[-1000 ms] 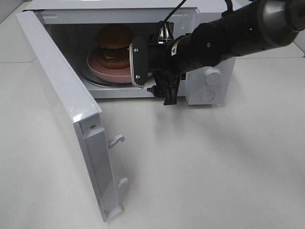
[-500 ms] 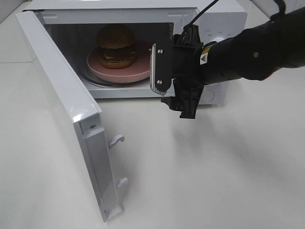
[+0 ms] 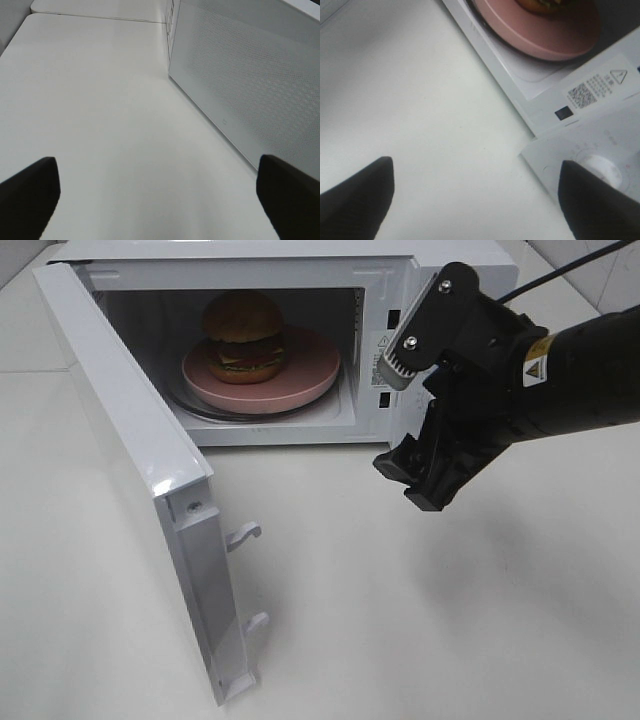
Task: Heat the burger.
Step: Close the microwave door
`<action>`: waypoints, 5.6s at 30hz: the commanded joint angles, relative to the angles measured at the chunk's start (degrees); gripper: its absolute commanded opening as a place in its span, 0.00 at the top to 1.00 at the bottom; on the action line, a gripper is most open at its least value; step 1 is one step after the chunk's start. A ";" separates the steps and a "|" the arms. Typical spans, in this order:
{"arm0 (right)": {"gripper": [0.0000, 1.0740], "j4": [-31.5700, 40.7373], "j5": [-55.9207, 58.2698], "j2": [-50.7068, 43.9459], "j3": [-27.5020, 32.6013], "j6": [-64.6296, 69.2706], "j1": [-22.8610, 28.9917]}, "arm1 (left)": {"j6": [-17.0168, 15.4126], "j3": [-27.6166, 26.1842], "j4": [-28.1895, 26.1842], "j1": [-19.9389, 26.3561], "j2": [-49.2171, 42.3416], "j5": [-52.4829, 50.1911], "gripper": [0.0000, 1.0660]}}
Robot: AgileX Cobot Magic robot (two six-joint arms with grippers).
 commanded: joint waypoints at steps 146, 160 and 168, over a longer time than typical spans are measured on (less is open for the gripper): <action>0.33 0.17 49.10 -83.48 15.53 31.80 -28.07 | -3.61 -2.64 -0.23 0.11 0.97 -14.84 0.40; 0.33 0.23 49.10 -83.48 15.53 31.63 -28.07 | -3.15 0.57 -0.46 0.11 14.55 -32.37 1.00; 0.33 0.23 49.10 -83.48 15.53 31.63 -28.07 | -3.15 9.85 -0.46 0.11 16.56 -52.88 1.00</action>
